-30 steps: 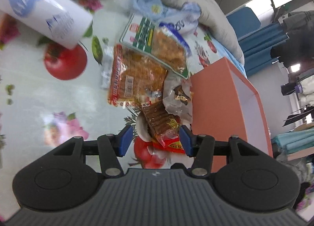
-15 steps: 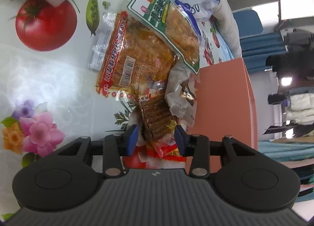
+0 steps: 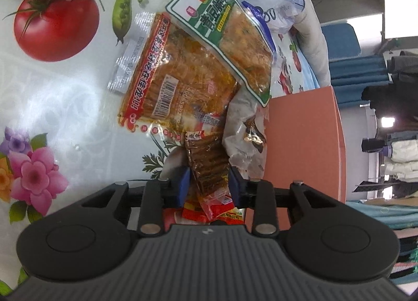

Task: Organize snacks
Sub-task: 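Grasp the red-wrapped brown strip snack with the left tool, then lift the strip snack with the left tool while the right tool moves over the red packets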

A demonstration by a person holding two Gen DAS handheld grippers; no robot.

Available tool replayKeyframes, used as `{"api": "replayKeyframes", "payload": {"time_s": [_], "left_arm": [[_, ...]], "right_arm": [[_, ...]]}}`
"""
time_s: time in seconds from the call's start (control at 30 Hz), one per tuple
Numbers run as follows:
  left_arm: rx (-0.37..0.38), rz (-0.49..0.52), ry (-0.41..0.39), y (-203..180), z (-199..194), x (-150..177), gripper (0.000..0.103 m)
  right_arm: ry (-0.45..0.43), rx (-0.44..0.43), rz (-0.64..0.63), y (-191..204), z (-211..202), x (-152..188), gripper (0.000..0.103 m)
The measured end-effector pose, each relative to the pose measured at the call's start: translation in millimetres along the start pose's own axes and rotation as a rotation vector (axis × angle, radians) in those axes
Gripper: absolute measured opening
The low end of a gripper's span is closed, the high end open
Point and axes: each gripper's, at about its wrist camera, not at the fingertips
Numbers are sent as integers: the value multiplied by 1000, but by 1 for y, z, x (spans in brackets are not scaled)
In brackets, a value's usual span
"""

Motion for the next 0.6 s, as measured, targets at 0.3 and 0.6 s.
{"api": "replayKeyframes", "payload": {"time_s": [0.3,0.6], "left_arm": [[-24,1,-36,1,-2,7,21],[-23,14,-102,1,-28,33,15]], "right_arm": [[17,-15,-28,2,-5,0,4],[33,-30,-88,1,-23,7,4]]}}
Point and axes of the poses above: each gripper's, at about its wrist camera, not at the fingertips, and z roughly the way its jaws point, y to its left, x to its underside, and after that the axes turned 9 degrees about y, right-handed
